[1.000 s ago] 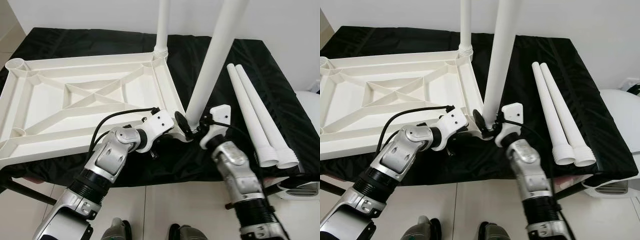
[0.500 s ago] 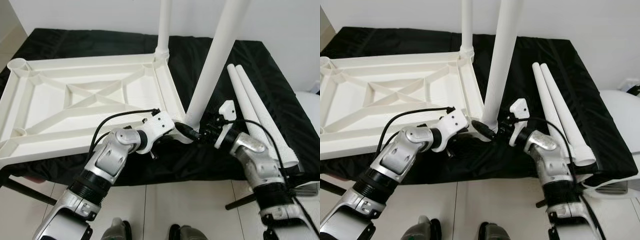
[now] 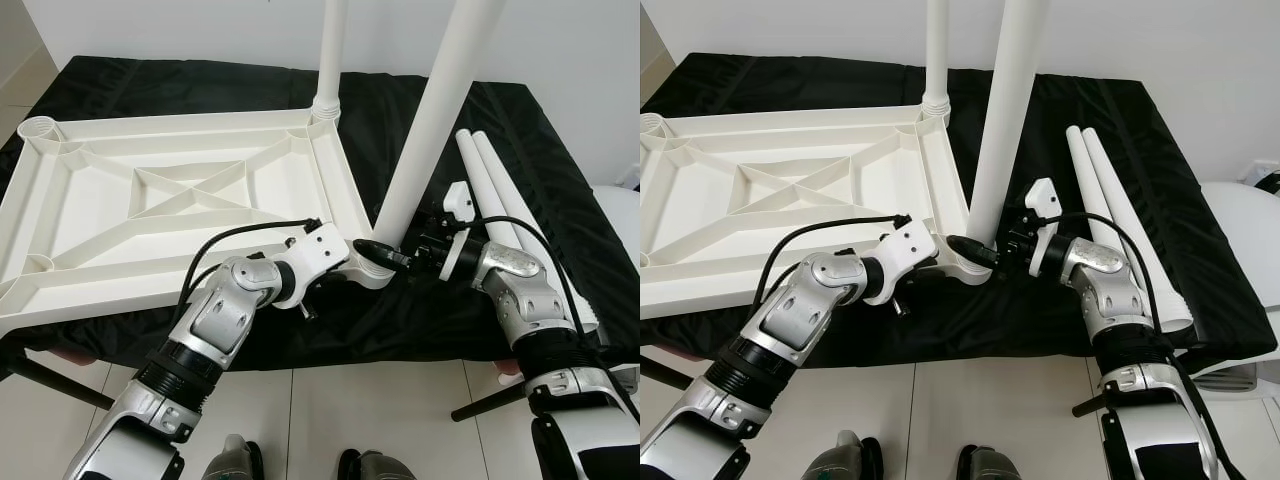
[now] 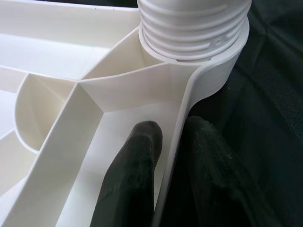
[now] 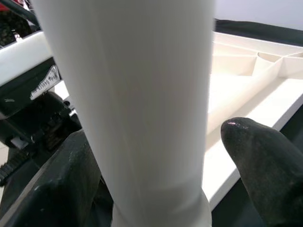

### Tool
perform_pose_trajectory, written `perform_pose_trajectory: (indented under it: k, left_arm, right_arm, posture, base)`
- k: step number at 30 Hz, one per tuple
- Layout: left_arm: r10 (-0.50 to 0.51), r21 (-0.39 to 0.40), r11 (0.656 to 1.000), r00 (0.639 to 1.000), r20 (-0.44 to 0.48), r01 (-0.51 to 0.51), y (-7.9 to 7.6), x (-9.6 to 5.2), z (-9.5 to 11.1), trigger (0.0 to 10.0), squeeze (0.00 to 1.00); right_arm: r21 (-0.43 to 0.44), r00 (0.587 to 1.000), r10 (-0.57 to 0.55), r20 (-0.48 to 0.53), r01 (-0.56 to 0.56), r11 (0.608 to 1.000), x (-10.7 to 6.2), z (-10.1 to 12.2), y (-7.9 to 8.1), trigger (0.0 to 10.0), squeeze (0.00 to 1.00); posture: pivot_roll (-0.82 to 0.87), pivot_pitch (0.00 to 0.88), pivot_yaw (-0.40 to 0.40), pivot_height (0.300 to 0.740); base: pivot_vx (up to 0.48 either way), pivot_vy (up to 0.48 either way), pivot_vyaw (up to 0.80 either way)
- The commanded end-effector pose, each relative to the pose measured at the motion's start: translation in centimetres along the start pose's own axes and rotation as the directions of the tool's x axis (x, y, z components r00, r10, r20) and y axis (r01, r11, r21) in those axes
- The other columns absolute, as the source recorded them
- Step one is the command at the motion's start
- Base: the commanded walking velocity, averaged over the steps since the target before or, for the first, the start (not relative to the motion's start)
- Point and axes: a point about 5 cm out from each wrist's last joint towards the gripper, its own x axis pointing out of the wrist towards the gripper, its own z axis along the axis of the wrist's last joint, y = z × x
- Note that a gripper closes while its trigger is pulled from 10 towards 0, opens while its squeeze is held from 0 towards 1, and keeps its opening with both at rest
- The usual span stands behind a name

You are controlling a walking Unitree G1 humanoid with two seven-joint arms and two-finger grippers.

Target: Building children table

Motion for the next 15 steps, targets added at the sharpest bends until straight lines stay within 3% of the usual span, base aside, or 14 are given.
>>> perform_pose_trajectory:
  k: [1,2,3,4,15]
  left_arm:
    - [0.005,0.005,1.000,1.000,-0.009,-0.005,-0.10,-0.21,-0.18,10.0,0.00]
    - [0.004,0.006,1.000,1.000,-0.009,-0.004,-0.11,-0.22,-0.18,10.0,0.00]
    - [0.003,0.007,1.000,1.000,-0.009,-0.003,-0.12,-0.24,-0.19,10.0,0.00]
    - [0.003,0.006,1.000,1.000,-0.009,-0.003,-0.12,-0.24,-0.20,10.0,0.00]
    - [0.006,0.003,1.000,1.000,-0.008,-0.006,-0.06,-0.16,-0.15,10.0,0.00]
  right_arm:
    - [-0.015,1.000,0.018,-0.019,-0.018,1.000,0.00,-0.12,-0.06,6.1,0.00]
    - [-0.017,1.000,0.018,-0.020,-0.019,1.000,-0.02,-0.11,-0.17,6.1,0.00]
    - [-0.018,1.000,0.022,-0.019,-0.023,1.000,-0.04,-0.09,-0.28,2.7,0.00]
    - [-0.017,0.999,0.030,-0.021,-0.031,0.999,-0.09,-0.11,-0.30,0.0,0.00]
    - [-0.011,0.999,0.042,-0.020,-0.043,0.999,-0.45,-0.36,-0.16,0.0,0.00]
  posture:
    - [-0.04,0.125,0.011,0.740]
    - [-0.04,0.125,0.011,0.740]
    - [-0.04,0.126,0.012,0.740]
    - [-0.04,0.127,0.011,0.740]
    - [-0.04,0.130,0.007,0.740]
  base:
    - [0.000,0.000,0.00]
    - [0.000,0.000,0.00]
    - [0.000,0.000,0.00]
    - [0.000,0.000,0.00]
    - [0.000,0.000,0.00]
